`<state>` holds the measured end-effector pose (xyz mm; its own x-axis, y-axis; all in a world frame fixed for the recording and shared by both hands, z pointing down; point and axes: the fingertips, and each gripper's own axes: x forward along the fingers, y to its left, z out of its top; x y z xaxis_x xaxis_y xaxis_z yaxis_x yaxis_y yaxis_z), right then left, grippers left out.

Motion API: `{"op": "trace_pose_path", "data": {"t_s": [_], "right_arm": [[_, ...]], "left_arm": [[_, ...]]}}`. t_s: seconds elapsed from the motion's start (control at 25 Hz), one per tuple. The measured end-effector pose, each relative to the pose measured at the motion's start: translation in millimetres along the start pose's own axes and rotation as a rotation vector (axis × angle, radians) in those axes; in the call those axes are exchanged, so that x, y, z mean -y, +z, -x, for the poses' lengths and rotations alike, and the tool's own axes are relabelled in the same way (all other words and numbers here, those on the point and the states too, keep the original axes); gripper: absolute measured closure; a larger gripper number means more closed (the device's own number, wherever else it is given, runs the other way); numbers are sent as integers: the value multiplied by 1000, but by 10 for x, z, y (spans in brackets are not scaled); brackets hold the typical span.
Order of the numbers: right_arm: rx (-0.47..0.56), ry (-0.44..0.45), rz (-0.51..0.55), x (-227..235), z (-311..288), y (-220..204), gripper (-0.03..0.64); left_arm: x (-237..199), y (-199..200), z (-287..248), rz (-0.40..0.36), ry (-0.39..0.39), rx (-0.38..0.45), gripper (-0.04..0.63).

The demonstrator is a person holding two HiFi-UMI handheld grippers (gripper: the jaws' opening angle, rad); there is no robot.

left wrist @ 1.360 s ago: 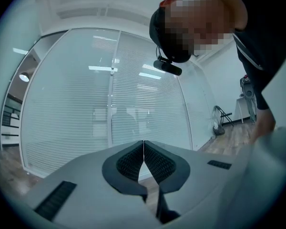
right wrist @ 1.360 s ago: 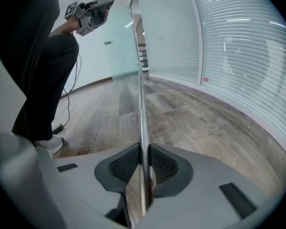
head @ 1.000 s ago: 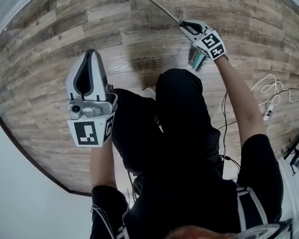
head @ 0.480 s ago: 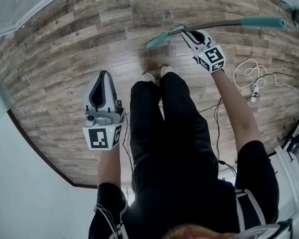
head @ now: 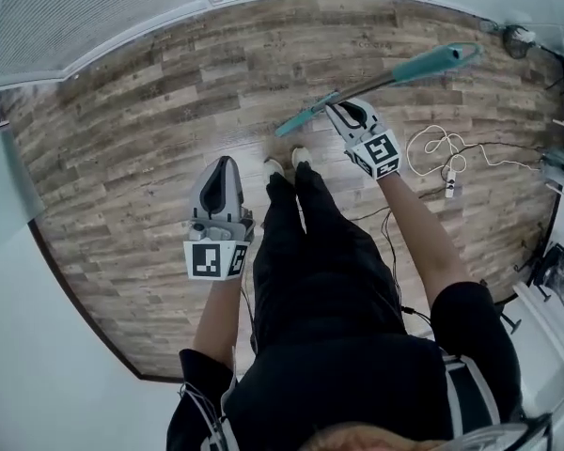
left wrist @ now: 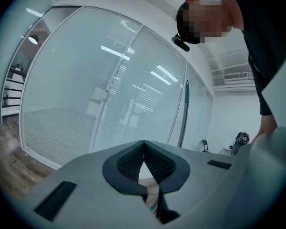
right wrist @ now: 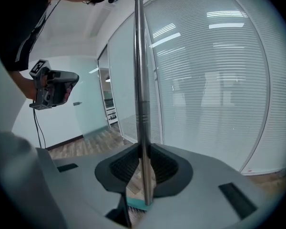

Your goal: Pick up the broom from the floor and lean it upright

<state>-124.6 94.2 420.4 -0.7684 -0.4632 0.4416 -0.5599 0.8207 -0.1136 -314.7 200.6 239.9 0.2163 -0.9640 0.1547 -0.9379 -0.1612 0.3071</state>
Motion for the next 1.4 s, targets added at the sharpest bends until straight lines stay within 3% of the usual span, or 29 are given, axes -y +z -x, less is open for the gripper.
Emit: {"op": "trace_pose_path", "data": {"t_s": [0.2,0.4,0.6,0.72,0.84,1.04,1.28,1.4], "right_arm": [[46,-43,-41,-207,573,336,535],[73,-126,-58,-220,867,465,535],[81,-206,-67,-88,1023,545,535],[79,-264,-65,68,1088,512,535],[80,-333,-60,246,1217,488,535],[87,-391,-72,573,1391,386,535],[123,-445,-89,1119,1570,294,535],[140,-459,-98,1560,1624,314,536]], "left_arm": [[418,369,164,-1,-61,28,577],[507,386,289,46,-60,45,577],[496,424,348,44,-106,25,577],[460,377,364,28,-111,6,577],[468,274,357,60,-112,-25,577],[761,223,230,94,-163,-60,577],[1216,493,-346,-5,-225,-17,577],[1434,557,-816,-20,-233,-10,577]]}}
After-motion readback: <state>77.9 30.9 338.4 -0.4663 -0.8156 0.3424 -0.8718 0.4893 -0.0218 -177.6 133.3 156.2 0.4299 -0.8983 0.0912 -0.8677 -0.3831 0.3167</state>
